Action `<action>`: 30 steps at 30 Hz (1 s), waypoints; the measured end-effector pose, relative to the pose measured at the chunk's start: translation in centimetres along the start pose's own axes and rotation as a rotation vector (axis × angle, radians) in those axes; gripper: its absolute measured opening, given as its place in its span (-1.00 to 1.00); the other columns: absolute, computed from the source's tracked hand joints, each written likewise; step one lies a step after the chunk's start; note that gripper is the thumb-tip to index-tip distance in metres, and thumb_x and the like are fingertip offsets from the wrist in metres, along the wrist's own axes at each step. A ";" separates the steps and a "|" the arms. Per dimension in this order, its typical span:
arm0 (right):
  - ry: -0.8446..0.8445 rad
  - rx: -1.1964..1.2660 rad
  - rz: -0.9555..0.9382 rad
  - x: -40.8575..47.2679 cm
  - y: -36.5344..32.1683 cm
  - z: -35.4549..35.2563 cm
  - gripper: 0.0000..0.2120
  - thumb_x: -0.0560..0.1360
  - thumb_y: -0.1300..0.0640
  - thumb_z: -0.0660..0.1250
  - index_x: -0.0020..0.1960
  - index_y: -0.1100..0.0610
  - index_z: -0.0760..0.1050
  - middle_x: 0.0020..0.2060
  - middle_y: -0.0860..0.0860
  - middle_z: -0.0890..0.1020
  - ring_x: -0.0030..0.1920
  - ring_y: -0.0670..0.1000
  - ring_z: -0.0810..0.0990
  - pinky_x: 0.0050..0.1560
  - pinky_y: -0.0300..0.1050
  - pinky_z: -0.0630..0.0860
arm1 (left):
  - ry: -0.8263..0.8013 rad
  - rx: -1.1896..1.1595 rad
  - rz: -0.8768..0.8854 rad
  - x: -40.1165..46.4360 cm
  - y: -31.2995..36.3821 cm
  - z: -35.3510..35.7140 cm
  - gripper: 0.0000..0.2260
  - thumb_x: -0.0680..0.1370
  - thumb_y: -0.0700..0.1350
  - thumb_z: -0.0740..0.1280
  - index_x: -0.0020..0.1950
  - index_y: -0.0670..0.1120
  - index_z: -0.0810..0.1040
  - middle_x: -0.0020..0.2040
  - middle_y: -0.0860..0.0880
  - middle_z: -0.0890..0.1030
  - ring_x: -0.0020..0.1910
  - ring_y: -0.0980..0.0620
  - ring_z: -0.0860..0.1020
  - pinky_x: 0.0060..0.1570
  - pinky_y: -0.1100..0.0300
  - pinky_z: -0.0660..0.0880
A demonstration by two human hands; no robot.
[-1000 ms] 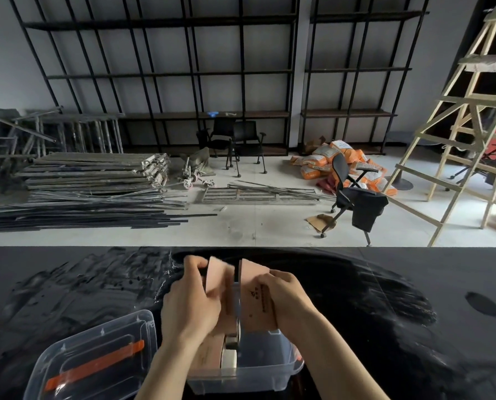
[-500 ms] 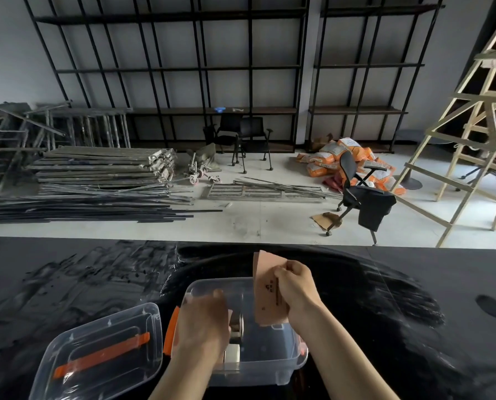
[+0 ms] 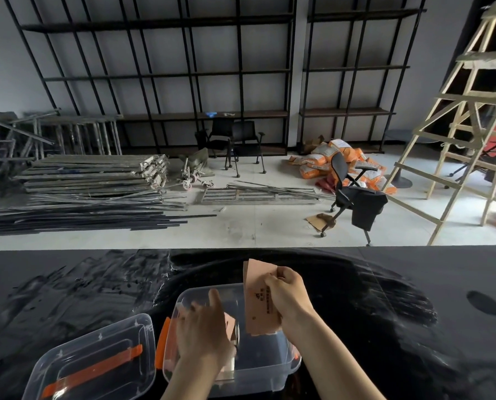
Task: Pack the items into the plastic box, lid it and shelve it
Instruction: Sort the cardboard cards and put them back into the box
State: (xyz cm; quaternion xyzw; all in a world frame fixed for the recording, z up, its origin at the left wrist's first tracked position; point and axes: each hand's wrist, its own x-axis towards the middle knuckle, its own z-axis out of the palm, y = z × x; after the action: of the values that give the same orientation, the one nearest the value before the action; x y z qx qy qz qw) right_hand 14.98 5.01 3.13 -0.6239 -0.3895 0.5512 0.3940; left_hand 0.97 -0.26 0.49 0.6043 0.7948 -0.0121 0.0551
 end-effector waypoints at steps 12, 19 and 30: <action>-0.157 0.268 0.066 -0.8 -1.1 0.3 -0.80 0.60 0.30 0.24 -0.18 0.23 0.55 -0.38 0.11 0.57 -0.35 0.08 0.53 -0.21 0.01 0.50 | 0.323 -0.943 0.170 1.4 -1.3 -3.8 -0.75 0.47 0.00 0.47 0.05 0.04 0.46 0.01 0.10 0.57 -0.04 0.14 0.57 -0.15 0.25 0.52; -0.031 0.179 -0.154 -0.7 -1.3 1.5 -0.91 0.57 0.22 0.33 0.01 0.14 0.61 -0.15 0.14 0.71 -0.15 0.13 0.67 -0.03 0.13 0.64 | 0.168 -1.292 0.203 1.0 1.7 -3.8 -0.66 0.62 -0.12 0.29 0.33 0.09 0.28 0.10 0.07 0.62 -0.02 0.26 0.62 -0.14 0.47 0.48; -0.219 0.021 -0.359 -1.9 -0.9 1.4 -0.86 0.65 0.11 0.25 0.16 0.14 0.48 0.02 0.15 0.72 0.08 0.14 0.70 0.12 0.12 0.64 | 0.023 -1.762 0.048 2.6 3.7 -5.0 -0.83 0.61 -0.25 0.23 0.13 -0.01 0.46 -0.06 -0.18 0.67 -0.12 -0.10 0.66 -0.18 0.03 0.58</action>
State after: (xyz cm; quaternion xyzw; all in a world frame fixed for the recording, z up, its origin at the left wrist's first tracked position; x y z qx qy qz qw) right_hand 13.38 3.67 4.62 -0.4764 -0.5291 0.5409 0.4477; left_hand 3.52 3.63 5.39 0.3586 0.5027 0.6126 0.4934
